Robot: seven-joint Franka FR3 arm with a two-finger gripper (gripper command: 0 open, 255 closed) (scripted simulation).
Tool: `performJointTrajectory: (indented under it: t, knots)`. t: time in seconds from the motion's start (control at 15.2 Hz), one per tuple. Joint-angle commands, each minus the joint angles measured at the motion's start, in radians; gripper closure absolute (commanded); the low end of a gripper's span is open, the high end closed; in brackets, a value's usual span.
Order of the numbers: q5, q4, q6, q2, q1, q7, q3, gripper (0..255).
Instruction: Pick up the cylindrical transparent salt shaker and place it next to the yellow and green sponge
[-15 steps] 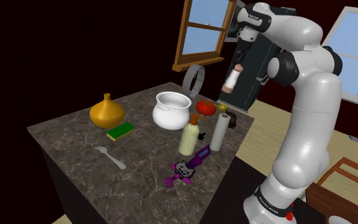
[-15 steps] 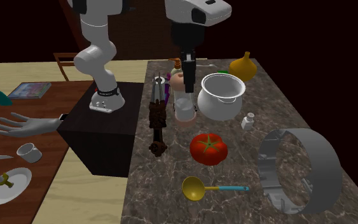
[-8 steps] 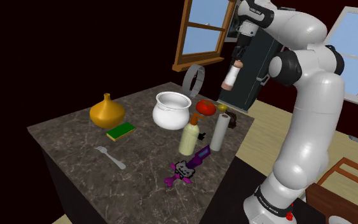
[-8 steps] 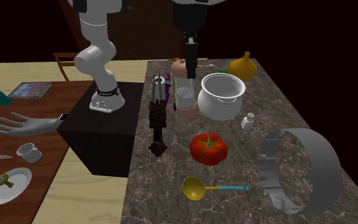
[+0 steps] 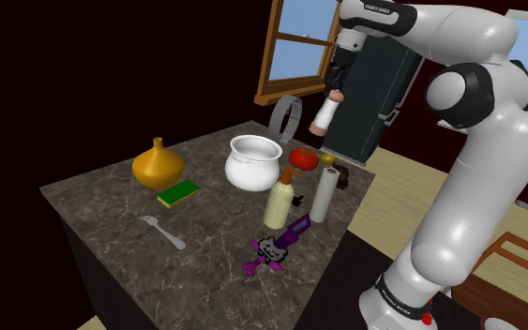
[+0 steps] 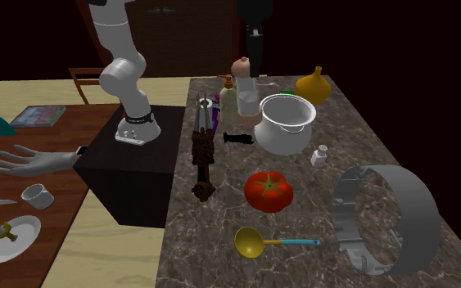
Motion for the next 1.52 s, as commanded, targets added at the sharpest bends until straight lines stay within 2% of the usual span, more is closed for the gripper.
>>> performJointTrajectory:
  t: [0.0, 0.73, 1.45]
  knots:
    - [-0.022, -0.045, 0.016, -0.037, 0.034, 0.053, 0.022, 255]
    - [-0.08, -0.159, 0.048, -0.138, 0.184, 0.341, 0.166, 255]
    - [-0.083, -0.11, 0.044, -0.095, 0.307, 0.598, 0.3, 255]
